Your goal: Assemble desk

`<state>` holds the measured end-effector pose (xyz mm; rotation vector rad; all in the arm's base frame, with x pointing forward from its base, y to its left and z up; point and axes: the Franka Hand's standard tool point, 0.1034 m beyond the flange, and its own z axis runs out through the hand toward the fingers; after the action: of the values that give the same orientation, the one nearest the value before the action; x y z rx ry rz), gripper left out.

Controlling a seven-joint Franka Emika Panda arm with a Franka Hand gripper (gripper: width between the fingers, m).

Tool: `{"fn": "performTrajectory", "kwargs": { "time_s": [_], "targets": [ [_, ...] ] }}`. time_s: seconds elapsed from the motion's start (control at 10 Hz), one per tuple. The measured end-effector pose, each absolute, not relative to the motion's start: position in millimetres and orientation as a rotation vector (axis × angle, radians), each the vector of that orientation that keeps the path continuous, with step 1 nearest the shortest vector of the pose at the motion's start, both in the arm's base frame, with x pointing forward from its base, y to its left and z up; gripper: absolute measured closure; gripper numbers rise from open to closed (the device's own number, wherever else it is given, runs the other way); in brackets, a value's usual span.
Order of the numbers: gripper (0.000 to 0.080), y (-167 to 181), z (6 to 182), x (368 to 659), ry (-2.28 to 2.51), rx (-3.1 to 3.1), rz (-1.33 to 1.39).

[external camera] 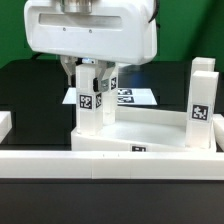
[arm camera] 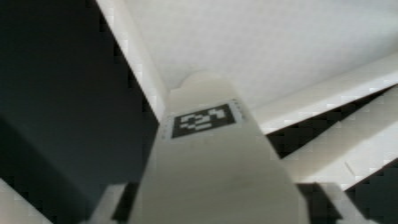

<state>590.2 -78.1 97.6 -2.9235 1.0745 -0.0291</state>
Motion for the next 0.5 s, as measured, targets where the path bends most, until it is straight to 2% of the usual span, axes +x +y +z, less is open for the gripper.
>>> {"fn": "performTrajectory", "kwargs": {
  "time_s": [0.2,0.3,0.4,0.5],
  "targets": [
    [0.0475,-78.5,97.4,590.1,1.076,-2.922,-0.028],
    [0.0294,-77.1,100.7,591.5,1.064,-2.924,-0.013],
    [0.0195,-76.1,109.0,596.0,1.051,-2.921,-0.007],
    [0.0195,-76.4,118.6,598.0,1.023,-2.922,0.008]
  ]
}}
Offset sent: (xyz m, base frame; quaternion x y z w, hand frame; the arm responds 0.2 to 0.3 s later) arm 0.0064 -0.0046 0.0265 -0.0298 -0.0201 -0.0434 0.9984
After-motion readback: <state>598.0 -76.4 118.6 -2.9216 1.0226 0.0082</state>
